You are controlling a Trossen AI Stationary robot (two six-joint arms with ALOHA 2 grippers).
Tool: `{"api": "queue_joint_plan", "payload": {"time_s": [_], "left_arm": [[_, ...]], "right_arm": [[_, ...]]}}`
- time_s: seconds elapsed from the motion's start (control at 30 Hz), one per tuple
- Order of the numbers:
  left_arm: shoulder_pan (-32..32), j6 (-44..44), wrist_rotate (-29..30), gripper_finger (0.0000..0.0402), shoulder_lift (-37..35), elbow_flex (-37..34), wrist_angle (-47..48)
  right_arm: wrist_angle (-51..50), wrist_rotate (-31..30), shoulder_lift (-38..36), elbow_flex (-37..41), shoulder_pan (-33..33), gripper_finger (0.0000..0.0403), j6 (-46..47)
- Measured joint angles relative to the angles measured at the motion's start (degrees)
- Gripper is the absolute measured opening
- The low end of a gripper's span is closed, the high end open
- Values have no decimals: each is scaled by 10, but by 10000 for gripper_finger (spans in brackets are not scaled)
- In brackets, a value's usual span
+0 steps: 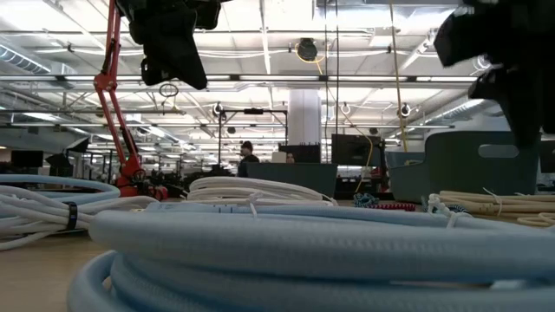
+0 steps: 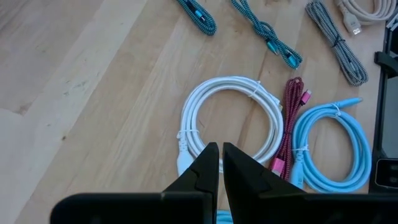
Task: Pick & Place USB Port
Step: Put the right brown HDMI cable into the right blue bin
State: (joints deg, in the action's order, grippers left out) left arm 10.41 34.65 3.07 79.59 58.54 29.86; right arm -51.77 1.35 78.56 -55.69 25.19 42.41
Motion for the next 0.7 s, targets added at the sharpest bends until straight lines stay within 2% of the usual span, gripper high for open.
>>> {"api": "queue_joint_plan", "payload": {"time_s": [0.17, 0.5, 0.7], "left_arm": [[6, 1, 0, 24, 0, 0, 0], [6, 4, 0, 24, 0, 0, 0], [6, 7, 0, 24, 0, 0, 0]], "right_arm": [[12, -45, 0, 45, -3, 173, 2], [106, -43, -1, 123, -15, 173, 6], [109, -72, -2, 144, -15, 173, 15]]}}
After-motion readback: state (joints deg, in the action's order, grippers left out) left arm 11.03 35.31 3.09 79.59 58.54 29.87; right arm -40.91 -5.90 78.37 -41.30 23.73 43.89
